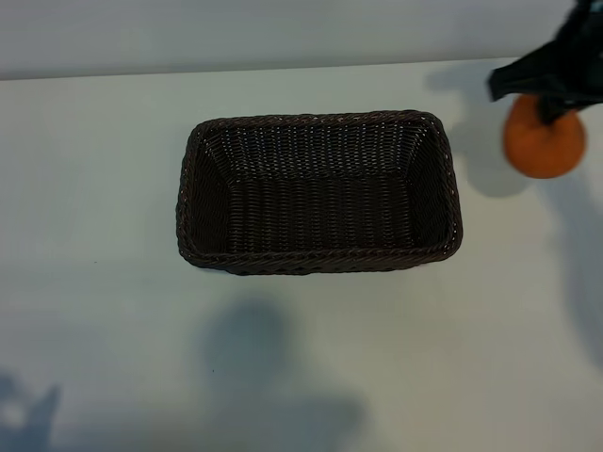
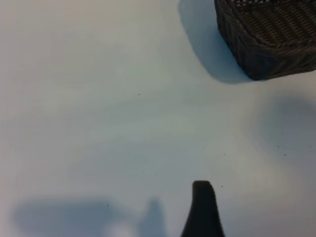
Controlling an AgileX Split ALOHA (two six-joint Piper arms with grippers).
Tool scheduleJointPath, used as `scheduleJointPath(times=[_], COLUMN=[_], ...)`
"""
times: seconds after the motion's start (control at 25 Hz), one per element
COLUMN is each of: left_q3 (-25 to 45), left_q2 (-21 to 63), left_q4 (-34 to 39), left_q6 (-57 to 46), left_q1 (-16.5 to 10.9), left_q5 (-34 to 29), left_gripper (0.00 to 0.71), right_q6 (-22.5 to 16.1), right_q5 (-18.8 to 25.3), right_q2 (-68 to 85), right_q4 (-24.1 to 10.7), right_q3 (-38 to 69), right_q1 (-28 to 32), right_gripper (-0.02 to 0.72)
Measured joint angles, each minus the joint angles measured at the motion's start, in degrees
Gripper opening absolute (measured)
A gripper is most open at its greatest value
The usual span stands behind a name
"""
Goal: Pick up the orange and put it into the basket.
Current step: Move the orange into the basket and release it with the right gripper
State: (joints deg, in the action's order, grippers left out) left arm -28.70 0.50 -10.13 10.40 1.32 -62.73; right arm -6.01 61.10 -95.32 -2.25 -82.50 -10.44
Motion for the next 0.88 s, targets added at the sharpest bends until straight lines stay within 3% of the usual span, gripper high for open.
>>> scheduleJointPath(times=[0.44, 0.88], left_q3=[0.0, 0.0], left_q2=[0.0, 0.0], left_q4=[0.0, 0.0], left_q6=[-0.1, -0.1], left_q1=[0.0, 0.0], left_q5=[0.0, 0.0], left_gripper=[0.552, 0.552], right_q6=[-1.3, -1.1], right_q5=[-4.0, -3.8], right_q2=[-5.1, -13.8], right_q4=[2.9, 2.8], right_q3=[-4.9, -9.9], right_q1=[-16.4, -18.2], right_gripper=[0.084, 0.084])
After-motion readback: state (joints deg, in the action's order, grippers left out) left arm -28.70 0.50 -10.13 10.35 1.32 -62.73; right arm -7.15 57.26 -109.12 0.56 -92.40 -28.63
